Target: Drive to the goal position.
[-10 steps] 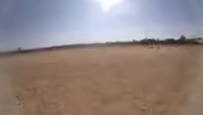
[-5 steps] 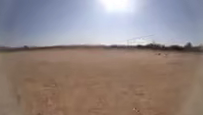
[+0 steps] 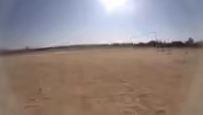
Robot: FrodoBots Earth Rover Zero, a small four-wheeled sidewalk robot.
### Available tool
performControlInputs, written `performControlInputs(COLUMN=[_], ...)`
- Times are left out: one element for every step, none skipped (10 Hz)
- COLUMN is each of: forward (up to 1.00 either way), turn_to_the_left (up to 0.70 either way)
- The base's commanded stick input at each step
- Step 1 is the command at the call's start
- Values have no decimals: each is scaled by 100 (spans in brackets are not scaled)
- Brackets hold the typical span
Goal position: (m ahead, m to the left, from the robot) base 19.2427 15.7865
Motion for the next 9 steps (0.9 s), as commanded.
performControlInputs(forward=[100,100,100,100,100,100,100,100,100], turn_to_the_left=[0,0,-27,-27,-27,-8,0,0,0])
